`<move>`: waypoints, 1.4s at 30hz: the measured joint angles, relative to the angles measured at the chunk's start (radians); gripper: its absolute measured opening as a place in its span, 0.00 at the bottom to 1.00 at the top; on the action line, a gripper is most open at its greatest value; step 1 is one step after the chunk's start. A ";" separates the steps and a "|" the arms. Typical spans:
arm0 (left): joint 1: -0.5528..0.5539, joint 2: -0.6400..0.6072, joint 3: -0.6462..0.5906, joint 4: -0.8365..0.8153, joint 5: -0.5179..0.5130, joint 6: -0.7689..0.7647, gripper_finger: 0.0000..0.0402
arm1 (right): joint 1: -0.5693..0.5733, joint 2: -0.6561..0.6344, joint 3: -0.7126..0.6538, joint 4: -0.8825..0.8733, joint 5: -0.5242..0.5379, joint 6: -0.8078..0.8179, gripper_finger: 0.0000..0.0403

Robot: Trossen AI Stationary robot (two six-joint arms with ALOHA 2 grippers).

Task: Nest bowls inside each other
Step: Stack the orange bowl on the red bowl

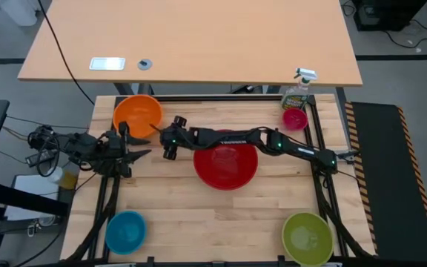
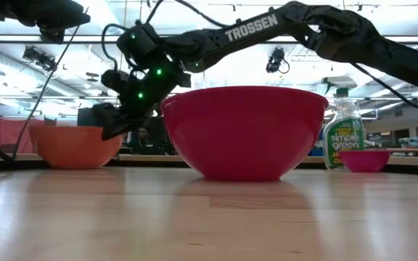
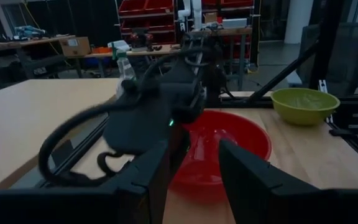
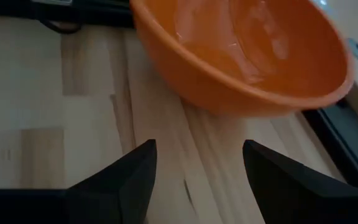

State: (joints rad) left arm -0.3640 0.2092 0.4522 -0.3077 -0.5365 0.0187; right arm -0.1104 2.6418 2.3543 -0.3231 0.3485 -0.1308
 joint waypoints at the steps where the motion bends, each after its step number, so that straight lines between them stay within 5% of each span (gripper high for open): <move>1: 0.000 0.000 0.000 -0.004 0.000 -0.001 0.35 | 0.002 -0.005 0.000 -0.004 0.003 -0.003 0.61; 8: 0.005 0.005 0.000 -0.111 -0.011 -0.135 0.35 | 0.011 -0.035 0.000 -0.015 0.003 0.003 0.61; 19: 0.109 0.198 -0.003 -0.195 -0.336 -0.329 0.35 | 0.015 -0.108 0.000 -0.403 0.115 0.101 0.59; 25: 0.216 0.307 -0.002 -0.187 -0.315 -0.351 0.35 | 0.040 -0.112 0.000 -0.478 0.201 0.102 0.55; 42: 0.671 0.481 -0.002 -0.220 -0.119 -0.342 0.35 | 0.073 -0.229 0.000 -0.529 0.208 0.052 0.47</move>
State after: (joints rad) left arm 0.3070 0.6898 0.4507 -0.5276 -0.6552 -0.3231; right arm -0.0372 2.4125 2.3543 -0.8524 0.5564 -0.0788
